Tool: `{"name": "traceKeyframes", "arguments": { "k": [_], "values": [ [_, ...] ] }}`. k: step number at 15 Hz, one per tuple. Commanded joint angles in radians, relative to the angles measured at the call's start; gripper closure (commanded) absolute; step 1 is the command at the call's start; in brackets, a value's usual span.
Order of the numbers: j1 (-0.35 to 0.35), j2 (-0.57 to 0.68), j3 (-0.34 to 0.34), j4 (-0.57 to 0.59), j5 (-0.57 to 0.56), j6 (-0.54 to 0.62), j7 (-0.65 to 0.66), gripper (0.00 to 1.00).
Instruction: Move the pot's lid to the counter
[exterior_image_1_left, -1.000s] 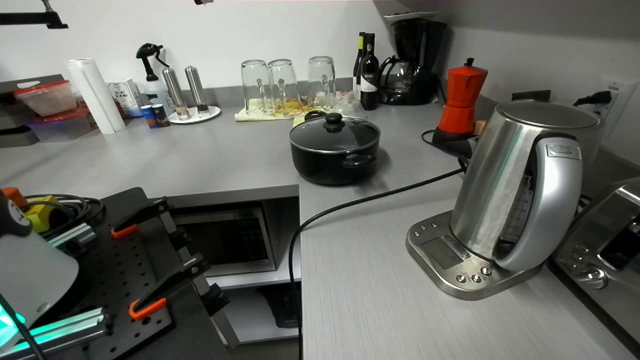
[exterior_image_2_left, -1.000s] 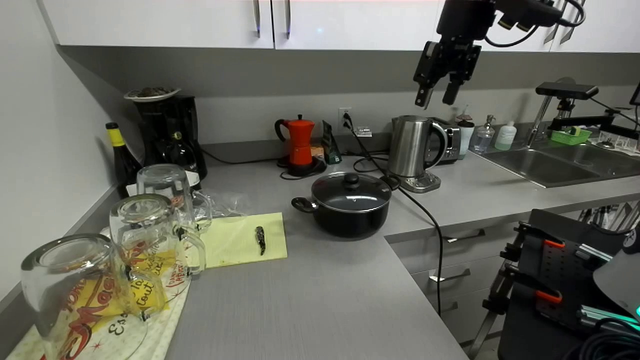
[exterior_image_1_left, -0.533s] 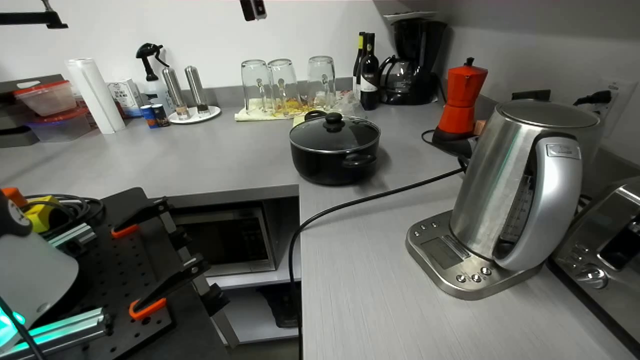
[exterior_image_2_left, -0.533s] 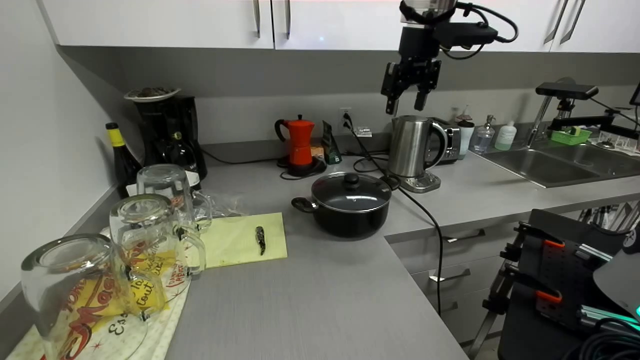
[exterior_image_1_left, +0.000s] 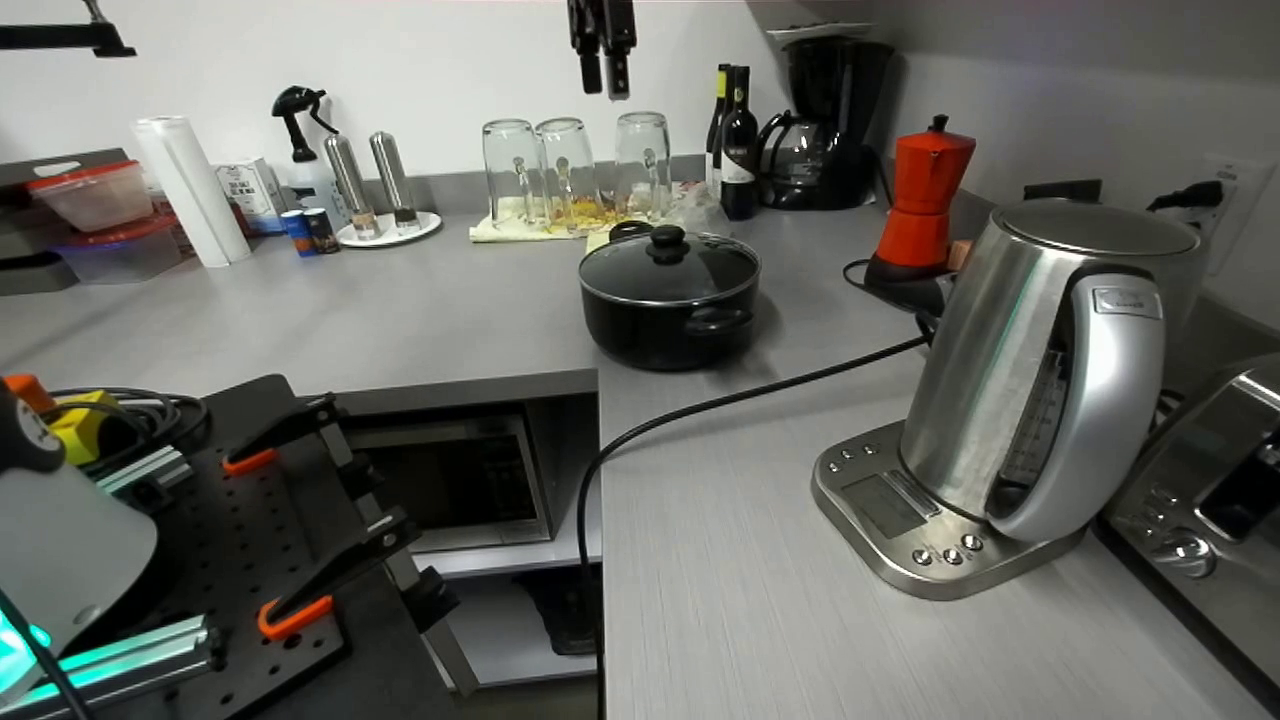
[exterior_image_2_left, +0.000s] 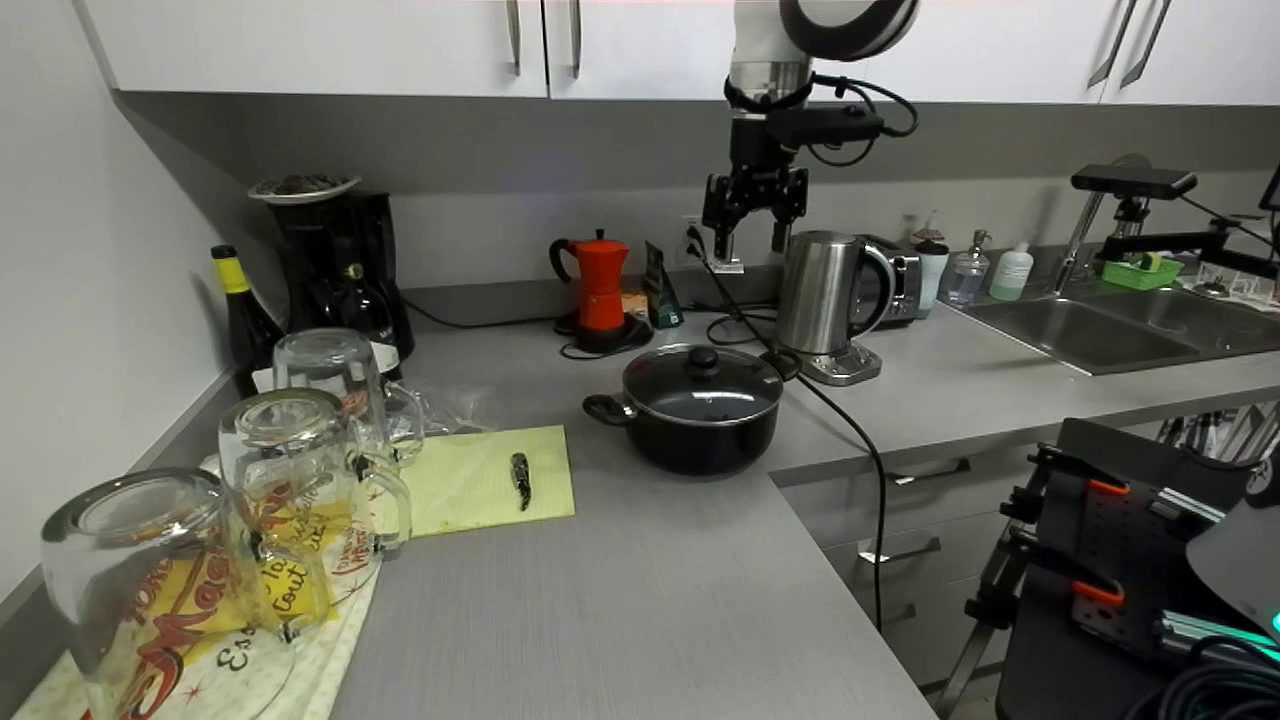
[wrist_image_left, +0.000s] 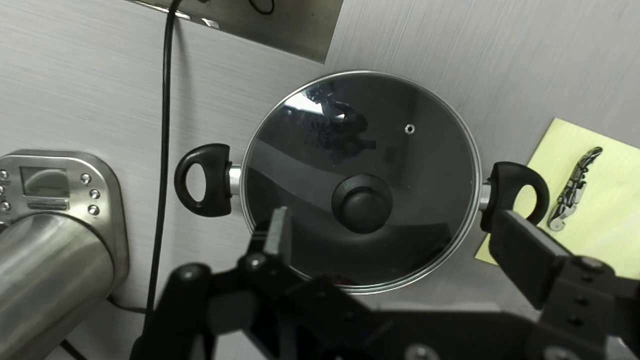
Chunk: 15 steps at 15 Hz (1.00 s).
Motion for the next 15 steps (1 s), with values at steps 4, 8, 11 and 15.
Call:
{"name": "traceKeyframes", "arguments": {
  "k": [4, 8, 11, 15],
  "values": [
    [0.039, 0.216, -0.078, 0.171, 0.041, 0.020, -0.051, 0.00],
    [0.051, 0.308, -0.097, 0.225, 0.061, 0.041, -0.067, 0.00],
    [0.063, 0.362, -0.107, 0.252, 0.063, 0.056, -0.073, 0.00],
    [0.080, 0.424, -0.121, 0.285, 0.055, 0.052, -0.069, 0.00]
  ]
}}
